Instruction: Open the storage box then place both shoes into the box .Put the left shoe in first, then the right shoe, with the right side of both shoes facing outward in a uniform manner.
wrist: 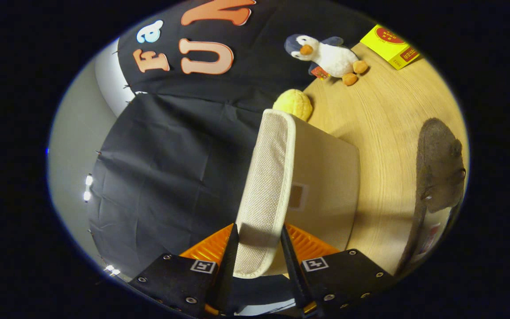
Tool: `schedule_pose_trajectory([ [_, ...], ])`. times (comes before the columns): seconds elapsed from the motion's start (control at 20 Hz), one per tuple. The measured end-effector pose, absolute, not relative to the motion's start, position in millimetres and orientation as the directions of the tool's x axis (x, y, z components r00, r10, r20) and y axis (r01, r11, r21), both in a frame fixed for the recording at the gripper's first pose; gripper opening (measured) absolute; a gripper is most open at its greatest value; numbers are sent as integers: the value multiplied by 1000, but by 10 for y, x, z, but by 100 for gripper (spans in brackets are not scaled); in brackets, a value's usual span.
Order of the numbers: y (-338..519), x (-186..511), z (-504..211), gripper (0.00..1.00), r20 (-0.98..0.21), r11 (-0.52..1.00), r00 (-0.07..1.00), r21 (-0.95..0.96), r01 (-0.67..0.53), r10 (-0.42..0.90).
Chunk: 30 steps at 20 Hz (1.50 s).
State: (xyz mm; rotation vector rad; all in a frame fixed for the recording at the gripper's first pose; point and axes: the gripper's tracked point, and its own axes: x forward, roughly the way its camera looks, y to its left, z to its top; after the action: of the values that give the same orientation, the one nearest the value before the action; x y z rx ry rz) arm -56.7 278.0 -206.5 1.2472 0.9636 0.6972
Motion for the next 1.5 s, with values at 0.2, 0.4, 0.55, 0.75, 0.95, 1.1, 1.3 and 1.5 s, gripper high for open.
schedule_pose_trajectory([
  [0.2,2827,-431,-1779,28,-187,203,479,979,19,858],
  [0.4,2994,-222,-1353,17,-129,166,526,986,-23,840],
  [0.55,3200,-92,-1071,13,-88,138,540,989,-53,837],
  [0.75,3558,-73,-914,13,-71,125,528,990,-69,847],
  [0.95,3848,-2,-787,14,-47,93,557,994,-54,829],
  [1.1,4083,78,-591,14,-43,120,577,988,-97,816],
  [1.3,4485,158,-525,14,-69,177,571,975,-135,818],
  [1.5,4770,158,-698,29,-183,282,544,954,-103,819],
])
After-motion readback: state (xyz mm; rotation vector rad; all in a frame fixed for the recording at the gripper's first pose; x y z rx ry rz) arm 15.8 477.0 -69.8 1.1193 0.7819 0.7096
